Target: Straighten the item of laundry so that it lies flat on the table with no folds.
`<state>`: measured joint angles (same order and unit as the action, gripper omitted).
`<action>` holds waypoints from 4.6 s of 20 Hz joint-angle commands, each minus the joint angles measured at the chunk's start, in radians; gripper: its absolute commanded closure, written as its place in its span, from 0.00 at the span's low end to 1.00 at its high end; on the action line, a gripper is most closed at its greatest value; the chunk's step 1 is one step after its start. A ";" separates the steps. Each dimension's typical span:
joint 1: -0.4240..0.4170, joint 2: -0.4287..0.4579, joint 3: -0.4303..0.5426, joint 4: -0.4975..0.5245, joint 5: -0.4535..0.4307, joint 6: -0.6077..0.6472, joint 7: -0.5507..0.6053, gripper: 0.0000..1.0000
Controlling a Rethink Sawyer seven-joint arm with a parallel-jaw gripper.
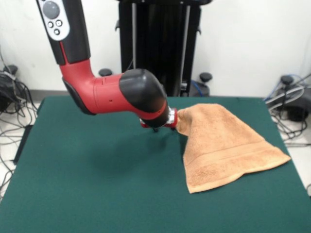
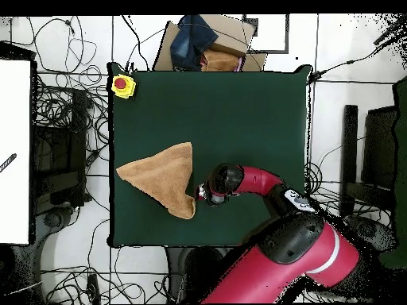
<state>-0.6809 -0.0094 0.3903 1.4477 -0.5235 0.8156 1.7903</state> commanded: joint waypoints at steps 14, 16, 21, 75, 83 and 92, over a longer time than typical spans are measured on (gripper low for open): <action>-0.071 0.187 0.114 -0.092 -0.048 0.035 -0.279 0.00; -0.069 0.180 0.115 -0.094 -0.053 0.045 -0.280 0.00; -0.064 0.189 0.106 -0.112 -0.086 0.002 -0.270 0.00; -0.167 0.104 0.152 0.111 -0.053 -0.184 -0.039 0.00; -0.102 -0.161 0.156 0.356 0.020 -0.180 0.149 0.00; -0.047 -0.172 0.129 0.353 0.100 -0.201 0.136 0.00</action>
<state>-0.7741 -0.1750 0.4898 1.7977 -0.4846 0.6844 1.7903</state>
